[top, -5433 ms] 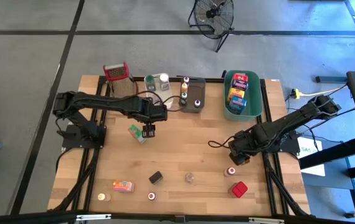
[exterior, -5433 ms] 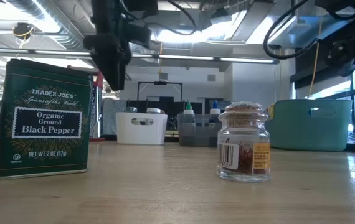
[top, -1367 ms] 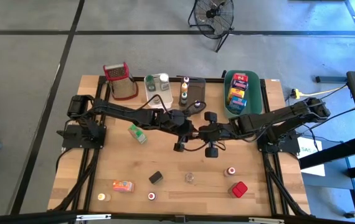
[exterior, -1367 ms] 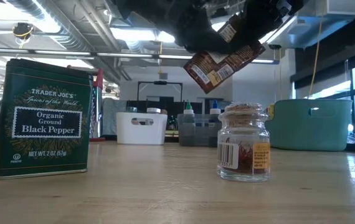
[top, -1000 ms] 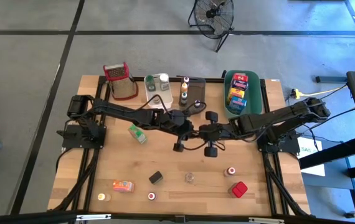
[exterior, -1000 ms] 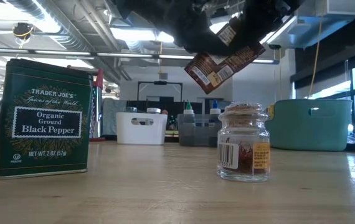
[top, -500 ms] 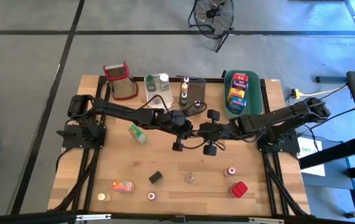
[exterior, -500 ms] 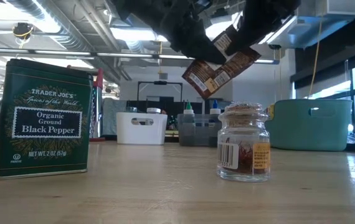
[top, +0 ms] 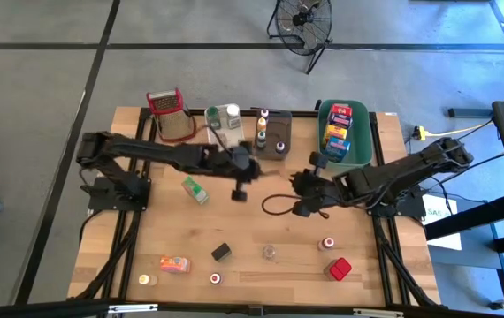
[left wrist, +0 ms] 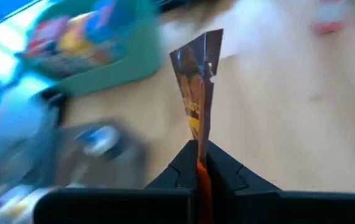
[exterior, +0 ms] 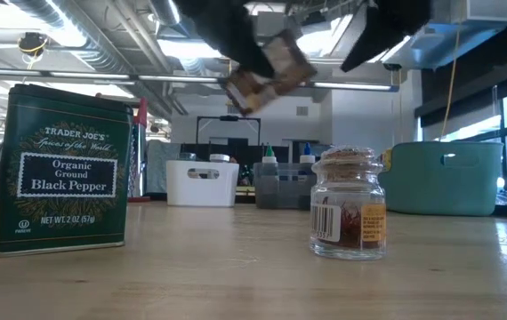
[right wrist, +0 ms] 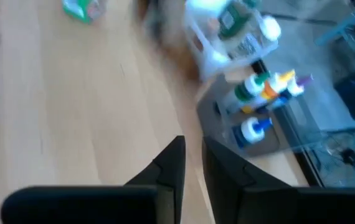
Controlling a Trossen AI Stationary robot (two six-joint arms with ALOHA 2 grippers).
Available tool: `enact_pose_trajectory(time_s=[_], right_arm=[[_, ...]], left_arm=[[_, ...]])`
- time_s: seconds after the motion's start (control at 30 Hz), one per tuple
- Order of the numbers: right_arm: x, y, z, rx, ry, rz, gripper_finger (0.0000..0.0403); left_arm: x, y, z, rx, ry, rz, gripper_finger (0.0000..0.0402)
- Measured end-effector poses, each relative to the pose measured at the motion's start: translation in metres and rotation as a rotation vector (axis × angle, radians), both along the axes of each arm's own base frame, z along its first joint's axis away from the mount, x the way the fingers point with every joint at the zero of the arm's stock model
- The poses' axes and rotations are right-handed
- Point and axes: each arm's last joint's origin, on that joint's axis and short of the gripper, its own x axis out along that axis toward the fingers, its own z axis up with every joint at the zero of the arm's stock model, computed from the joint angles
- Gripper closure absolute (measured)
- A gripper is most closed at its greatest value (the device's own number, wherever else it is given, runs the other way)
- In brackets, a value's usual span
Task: Pick & Place Kitchen Items
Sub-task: Put the orange seasoning pack into the white bin
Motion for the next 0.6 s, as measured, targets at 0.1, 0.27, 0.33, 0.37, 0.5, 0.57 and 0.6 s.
enact_pose_trajectory(time_s=[0.1, 0.27, 0.33, 0.37, 0.5, 0.57, 0.6], right_arm=[[-0.006, 0.004, 0.000, 0.012, 0.006, -0.014, 0.0345], [-0.010, 0.010, -0.003, 0.029, 0.009, -0.023, 0.0345], [-0.012, 0.011, -0.007, 0.028, 0.022, -0.024, 0.0345], [-0.012, 0.011, -0.008, 0.029, 0.024, -0.024, 0.0345], [-0.014, 0.012, -0.013, 0.023, 0.028, -0.033, 0.0345], [-0.014, 0.012, -0.013, 0.021, 0.026, -0.034, 0.0345], [-0.014, 0.012, -0.014, 0.020, 0.026, -0.034, 0.0345]], left_arm=[[-0.024, 0.021, 0.023, 0.014, -0.008, 0.111, 0.0396], [-0.063, 0.063, 0.052, -0.035, -0.131, 0.272, 0.0397], [-0.079, 0.080, 0.049, -0.053, -0.200, 0.327, 0.0396], [-0.087, 0.087, 0.044, -0.068, -0.227, 0.356, 0.0397], [-0.119, 0.106, 0.015, -0.089, -0.363, 0.424, 0.0397], [-0.130, 0.109, -0.002, -0.087, -0.435, 0.406, 0.0396], [-0.136, 0.110, -0.010, -0.077, -0.462, 0.398, 0.0396]])
